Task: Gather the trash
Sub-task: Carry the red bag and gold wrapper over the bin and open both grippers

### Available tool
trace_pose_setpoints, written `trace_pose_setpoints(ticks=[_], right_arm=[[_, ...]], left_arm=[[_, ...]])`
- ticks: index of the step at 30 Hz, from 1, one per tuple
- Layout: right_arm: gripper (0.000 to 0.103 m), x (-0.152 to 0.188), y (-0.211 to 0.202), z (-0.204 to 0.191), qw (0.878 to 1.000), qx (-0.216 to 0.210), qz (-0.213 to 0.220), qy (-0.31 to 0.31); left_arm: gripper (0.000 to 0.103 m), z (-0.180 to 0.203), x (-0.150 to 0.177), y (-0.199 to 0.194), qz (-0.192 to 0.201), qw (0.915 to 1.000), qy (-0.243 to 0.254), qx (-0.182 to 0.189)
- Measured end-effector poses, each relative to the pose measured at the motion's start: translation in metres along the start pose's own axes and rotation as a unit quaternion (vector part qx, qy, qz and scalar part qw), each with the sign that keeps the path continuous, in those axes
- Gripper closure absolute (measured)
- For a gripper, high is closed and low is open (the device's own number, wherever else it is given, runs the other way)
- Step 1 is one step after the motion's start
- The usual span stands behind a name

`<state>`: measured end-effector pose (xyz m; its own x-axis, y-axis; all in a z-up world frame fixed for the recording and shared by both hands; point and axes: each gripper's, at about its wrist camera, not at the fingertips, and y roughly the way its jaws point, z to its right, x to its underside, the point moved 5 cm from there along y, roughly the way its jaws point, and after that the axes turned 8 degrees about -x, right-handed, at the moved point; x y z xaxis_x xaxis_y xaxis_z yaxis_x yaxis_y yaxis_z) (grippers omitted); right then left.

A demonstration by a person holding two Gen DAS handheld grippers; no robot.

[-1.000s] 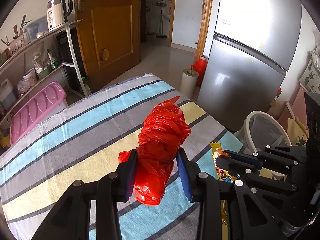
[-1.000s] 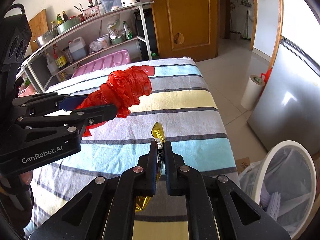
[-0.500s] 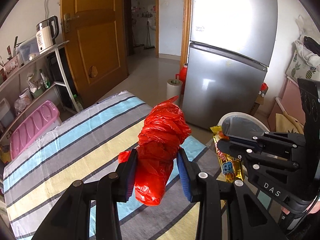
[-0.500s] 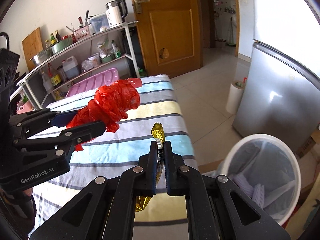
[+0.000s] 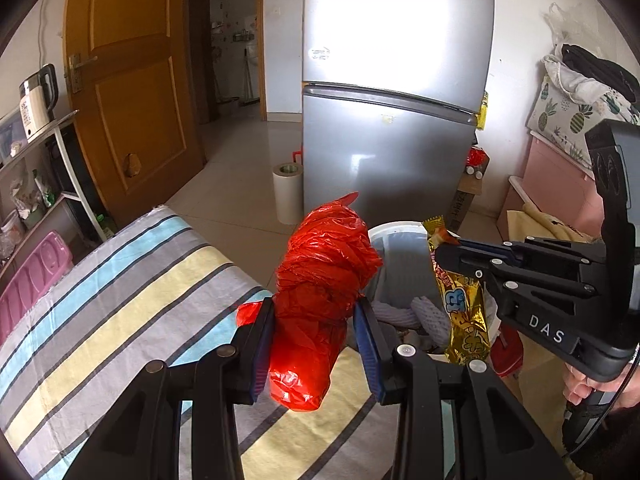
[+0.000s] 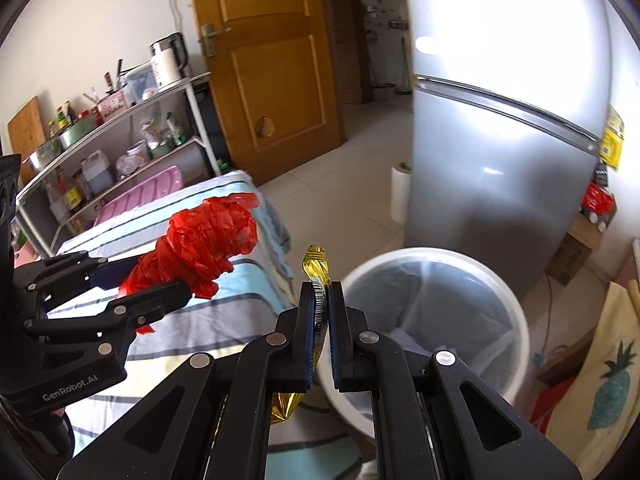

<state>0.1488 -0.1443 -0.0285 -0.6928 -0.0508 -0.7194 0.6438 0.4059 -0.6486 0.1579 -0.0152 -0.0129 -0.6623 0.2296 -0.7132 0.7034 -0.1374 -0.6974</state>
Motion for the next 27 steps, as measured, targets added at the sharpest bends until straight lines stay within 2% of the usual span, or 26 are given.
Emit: trace_pose_setpoints(ticks=[13, 19, 27], right_arm=[[0.096, 0.016, -0.011, 0.092, 0.996, 0.068, -0.014, 0.060], [0.096, 0.029, 0.007, 0.126, 0.993, 0.080, -0.038, 0.079], [0.096, 0.042, 0.030, 0.148, 0.990, 0.100, -0.062, 0.081]], left_arm=[[0.064, 0.090, -0.011, 0.043, -0.025, 0.9977, 0.038, 0.051], [0.064, 0.113, -0.004, 0.070, -0.053, 0.9962, 0.039, 0.057], [0.064, 0.127, 0.001, 0.097, -0.075, 0.9948, 0.043, 0.054]])
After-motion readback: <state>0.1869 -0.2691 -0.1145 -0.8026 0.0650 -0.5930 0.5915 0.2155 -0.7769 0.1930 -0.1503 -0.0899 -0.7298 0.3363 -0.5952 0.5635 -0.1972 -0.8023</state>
